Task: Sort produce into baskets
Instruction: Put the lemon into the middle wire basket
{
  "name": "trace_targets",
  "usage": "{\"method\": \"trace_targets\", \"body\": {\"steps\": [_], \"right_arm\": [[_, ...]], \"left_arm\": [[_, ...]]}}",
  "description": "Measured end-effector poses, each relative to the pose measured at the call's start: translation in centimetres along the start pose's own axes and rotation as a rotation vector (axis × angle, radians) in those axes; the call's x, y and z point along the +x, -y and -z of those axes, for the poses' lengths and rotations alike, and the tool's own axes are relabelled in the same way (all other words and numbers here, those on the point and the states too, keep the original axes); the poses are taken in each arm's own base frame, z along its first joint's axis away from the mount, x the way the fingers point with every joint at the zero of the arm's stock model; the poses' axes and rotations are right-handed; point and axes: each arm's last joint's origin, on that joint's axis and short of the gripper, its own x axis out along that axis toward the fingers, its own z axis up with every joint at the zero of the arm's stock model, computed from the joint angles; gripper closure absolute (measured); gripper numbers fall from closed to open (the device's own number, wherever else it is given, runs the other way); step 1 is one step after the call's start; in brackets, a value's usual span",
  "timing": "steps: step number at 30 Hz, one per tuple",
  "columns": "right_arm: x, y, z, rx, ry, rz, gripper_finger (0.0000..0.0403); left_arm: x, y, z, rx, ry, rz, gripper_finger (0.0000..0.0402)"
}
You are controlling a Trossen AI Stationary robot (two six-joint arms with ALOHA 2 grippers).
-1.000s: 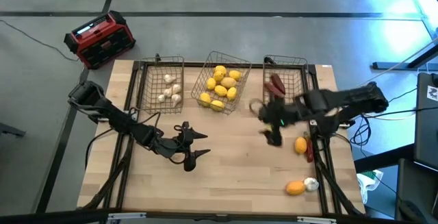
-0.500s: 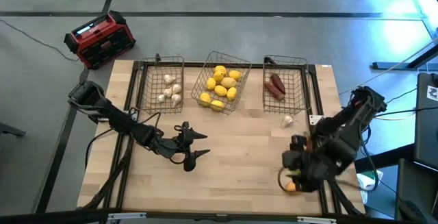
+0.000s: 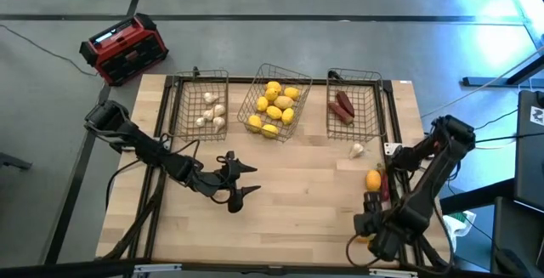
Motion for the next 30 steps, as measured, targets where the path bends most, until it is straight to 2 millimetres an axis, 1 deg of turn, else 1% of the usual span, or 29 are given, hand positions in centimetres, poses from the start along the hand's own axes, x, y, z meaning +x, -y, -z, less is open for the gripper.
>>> {"method": "trace_targets", "body": {"steps": [4,8,11,18,26,30], "right_arm": [[2.4,-0.5,0.8,-0.019,-0.053,0.003,0.0095],[4.1,-1.1,1.8,-0.033,-0.083,0.0,0.0095],[4.8,-1.5,2.5,-0.031,-0.085,-0.008,0.0095],[6.2,-2.3,3.3,-0.042,-0.099,-0.004,0.0095],[8.8,-2.9,3.0,-0.049,-0.109,0.065,0.0095],[9.6,-3.1,2.9,-0.052,-0.094,0.084,0.0095]], "left_arm": [[0.0,0.0,0.0,0.004,0.0,0.0,0.0126],[0.0,0.0,0.0,0.004,-0.001,-0.001,0.0126],[0.0,-0.1,0.1,0.012,-0.01,-0.005,0.0126],[0.0,-0.1,0.2,0.021,-0.02,-0.009,0.0126],[0.0,-0.1,0.2,0.017,-0.021,-0.01,0.0126],[0.0,-0.1,0.2,0.014,-0.021,-0.01,0.0126]]}}
